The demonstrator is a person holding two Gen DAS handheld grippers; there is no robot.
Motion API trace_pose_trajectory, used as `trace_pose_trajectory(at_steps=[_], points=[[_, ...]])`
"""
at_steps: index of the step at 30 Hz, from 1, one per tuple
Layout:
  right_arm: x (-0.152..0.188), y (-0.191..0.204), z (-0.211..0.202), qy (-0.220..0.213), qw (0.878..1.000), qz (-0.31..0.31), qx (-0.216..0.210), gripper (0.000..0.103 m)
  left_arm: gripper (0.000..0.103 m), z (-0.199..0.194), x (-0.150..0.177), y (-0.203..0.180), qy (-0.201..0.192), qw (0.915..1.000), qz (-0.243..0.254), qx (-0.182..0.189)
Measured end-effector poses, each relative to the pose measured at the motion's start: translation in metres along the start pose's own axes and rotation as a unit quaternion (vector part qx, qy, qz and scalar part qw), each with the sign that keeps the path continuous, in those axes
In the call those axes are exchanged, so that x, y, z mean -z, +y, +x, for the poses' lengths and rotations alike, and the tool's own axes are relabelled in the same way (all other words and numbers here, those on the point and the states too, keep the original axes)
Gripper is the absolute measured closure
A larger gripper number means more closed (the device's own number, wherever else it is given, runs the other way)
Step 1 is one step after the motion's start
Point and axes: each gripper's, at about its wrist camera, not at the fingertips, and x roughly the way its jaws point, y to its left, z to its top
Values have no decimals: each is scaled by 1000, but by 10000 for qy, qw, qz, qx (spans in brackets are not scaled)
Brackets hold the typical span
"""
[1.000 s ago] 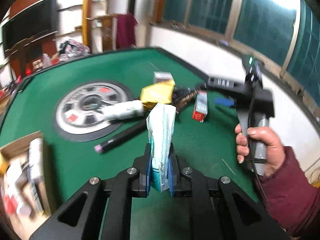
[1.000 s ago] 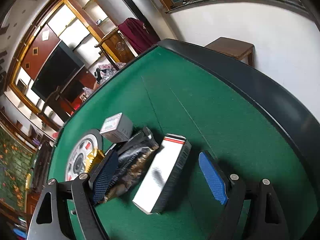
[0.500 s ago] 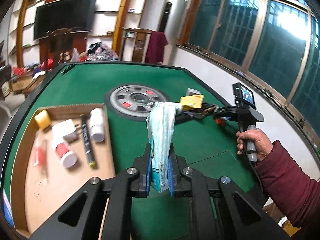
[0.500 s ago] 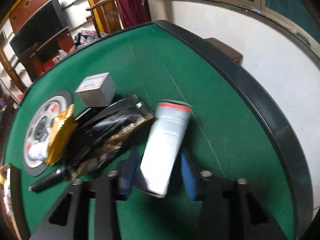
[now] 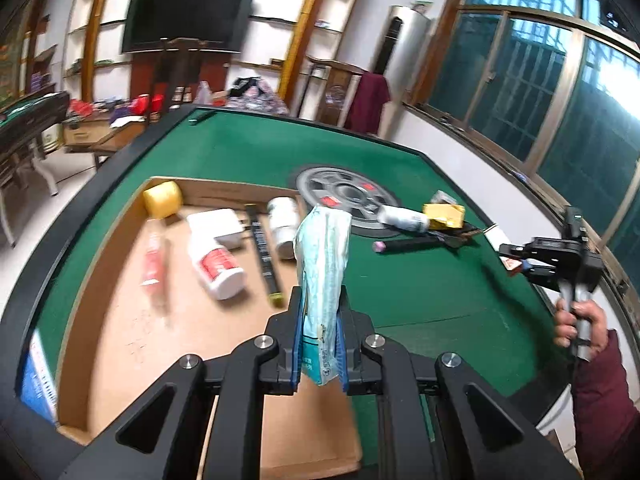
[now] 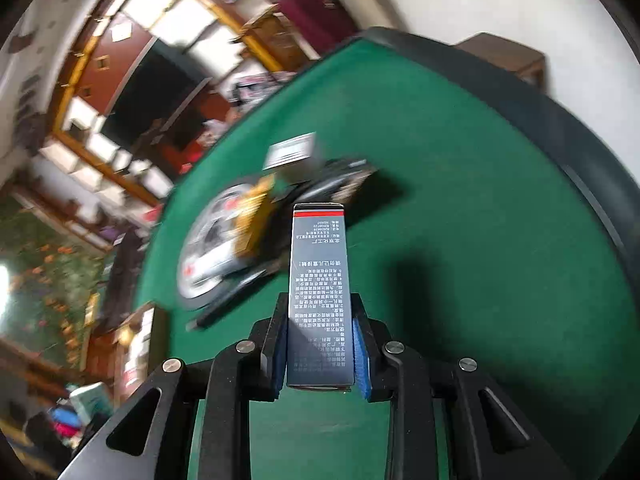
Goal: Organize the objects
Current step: 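Carry the tissue pack to the box with the left gripper while the right gripper grasps the toothpaste box, then release the tissue pack and toothpaste box into the box with both grippers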
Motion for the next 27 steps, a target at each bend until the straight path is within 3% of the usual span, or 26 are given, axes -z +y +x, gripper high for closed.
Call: trace_pose_trajectory(at_steps=[6, 13, 20, 27], points=[[28, 86, 36, 621, 9919, -661, -890, 73, 90, -14, 7, 32, 32, 9982, -210, -554], [69, 183, 96, 1372, 9710, -1435, -1331, 73, 90, 12, 4, 80, 576, 9924, -593, -909], [116, 251, 166, 2004, 9509, -2054, -1161, 73, 90, 35, -1, 87, 890, 9900, -575, -933], [140, 264, 204, 2250, 9443, -2256, -821, 73, 89, 56, -16, 98, 1083, 9868, -608, -1038]])
